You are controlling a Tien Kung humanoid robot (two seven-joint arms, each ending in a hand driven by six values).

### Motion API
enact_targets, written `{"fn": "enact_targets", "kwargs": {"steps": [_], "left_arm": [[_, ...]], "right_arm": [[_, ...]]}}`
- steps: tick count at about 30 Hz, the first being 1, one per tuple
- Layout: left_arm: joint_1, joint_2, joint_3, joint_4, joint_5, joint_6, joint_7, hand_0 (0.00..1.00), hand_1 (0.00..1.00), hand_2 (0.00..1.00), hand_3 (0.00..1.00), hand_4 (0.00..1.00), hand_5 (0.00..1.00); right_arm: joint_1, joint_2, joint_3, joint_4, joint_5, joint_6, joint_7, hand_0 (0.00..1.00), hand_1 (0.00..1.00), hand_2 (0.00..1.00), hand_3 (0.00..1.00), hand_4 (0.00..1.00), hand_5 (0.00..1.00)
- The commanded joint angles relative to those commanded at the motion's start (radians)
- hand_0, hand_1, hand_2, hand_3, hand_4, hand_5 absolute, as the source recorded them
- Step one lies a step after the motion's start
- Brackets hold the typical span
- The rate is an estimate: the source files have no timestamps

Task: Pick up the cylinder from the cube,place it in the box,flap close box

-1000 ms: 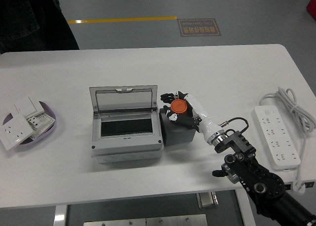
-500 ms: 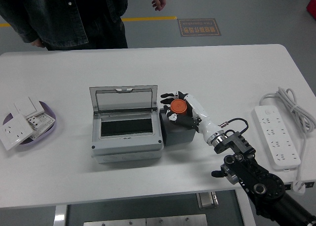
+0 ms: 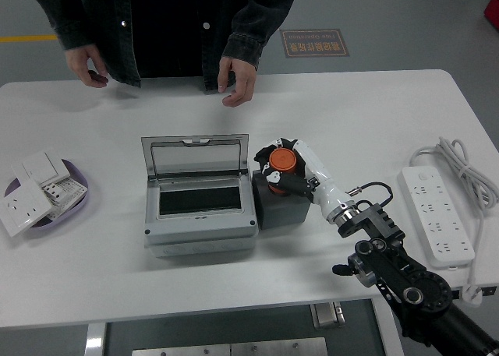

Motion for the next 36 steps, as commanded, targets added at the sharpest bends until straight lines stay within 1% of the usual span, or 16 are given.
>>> {"fn": "enact_targets", "kwargs": {"steps": [3,4,9,10,11,13,15,16,20,21,22,27,28,32,36], "left_arm": [[0.001,-0.001,0.000,0.000,0.000,0.000,0.000,0.636,0.678,0.680,0.741,0.819,0.321],[0.001,-0.001,-0.001,0.000,0.000,0.000,0.000,0.637,0.678,0.680,0.743,0.817,0.318],[0.004,-0.002,-0.006,0.000,0.004,-0.001,0.002,0.637,0.678,0.680,0.743,0.817,0.318],[0.005,-0.002,-0.005,0.000,0.003,-0.001,0.002,0.637,0.678,0.680,0.744,0.818,0.321],[0.005,-0.003,-0.005,0.000,0.002,-0.001,0.002,0.637,0.678,0.680,0.744,0.818,0.321],[0.006,-0.002,-0.006,0.000,0.005,-0.001,0.003,0.637,0.678,0.680,0.744,0.818,0.321],[0.006,-0.002,-0.007,0.000,0.007,-0.001,0.004,0.637,0.678,0.680,0.744,0.818,0.321],[0.006,-0.002,-0.006,0.000,0.006,-0.001,0.004,0.637,0.678,0.680,0.744,0.818,0.323],[0.005,0.000,-0.005,0.000,0.007,0.000,0.004,0.637,0.678,0.680,0.744,0.818,0.323],[0.005,0.000,-0.005,0.000,0.006,0.000,0.004,0.637,0.678,0.680,0.744,0.818,0.323],[0.005,0.000,-0.004,0.000,0.006,0.000,0.004,0.637,0.678,0.680,0.744,0.820,0.326],[0.005,0.004,-0.005,0.000,0.009,0.001,0.004,0.637,0.678,0.680,0.744,0.820,0.326],[0.005,0.005,-0.005,0.000,0.009,0.001,0.005,0.638,0.678,0.680,0.744,0.820,0.330],[0.002,0.007,-0.005,0.000,0.010,0.002,0.004,0.638,0.678,0.680,0.744,0.820,0.330],[-0.001,0.010,-0.003,0.000,0.012,0.002,0.003,0.638,0.678,0.680,0.744,0.821,0.332]], "right_arm": [[-0.010,-0.007,0.008,0.051,-0.011,-0.017,-0.011,0.667,0.587,0.504,0.406,0.091,0.002],[-0.012,-0.010,0.009,0.070,-0.017,-0.023,-0.015,0.670,0.585,0.499,0.400,0.110,0.002],[-0.012,-0.026,-0.014,0.171,-0.061,-0.059,-0.037,0.670,0.585,0.499,0.400,0.110,0.002],[-0.006,-0.026,-0.028,0.190,-0.078,-0.065,-0.047,0.440,0.440,0.404,0.323,0.151,0.002],[-0.001,-0.024,-0.039,0.196,-0.089,-0.069,-0.054,0.440,0.440,0.404,0.323,0.151,0.002],[0.018,-0.015,-0.068,0.193,-0.122,-0.074,-0.077,0.440,0.440,0.404,0.323,0.151,0.002],[0.045,0.005,-0.104,0.183,-0.171,-0.080,-0.117,0.440,0.440,0.404,0.323,0.151,0.002],[0.054,0.014,-0.115,0.180,-0.193,-0.081,-0.134,0.219,0.267,0.335,0.273,0.014,0.002],[0.095,0.052,-0.159,0.177,-0.300,-0.078,-0.219,0.219,0.267,0.335,0.273,0.014,0.002],[0.108,0.052,-0.172,0.175,-0.323,-0.076,-0.240,0.219,0.267,0.335,0.273,0.014,0.002],[0.117,0.052,-0.183,0.175,-0.343,-0.074,-0.257,0.093,0.184,0.301,0.250,0.002,0.002],[0.173,0.052,-0.247,0.170,-0.445,-0.051,-0.352,0.093,0.184,0.301,0.250,0.002,0.002],[0.183,0.052,-0.259,0.167,-0.467,-0.040,-0.374,0.025,0.153,0.272,0.237,0.002,0.002],[0.221,0.052,-0.306,0.148,-0.555,0.002,-0.458,0.025,0.153,0.272,0.237,0.002,0.002],[0.249,0.052,-0.342,0.125,-0.632,0.032,-0.511,0.016,0.148,0.268,0.233,0.002,0.002]]}}
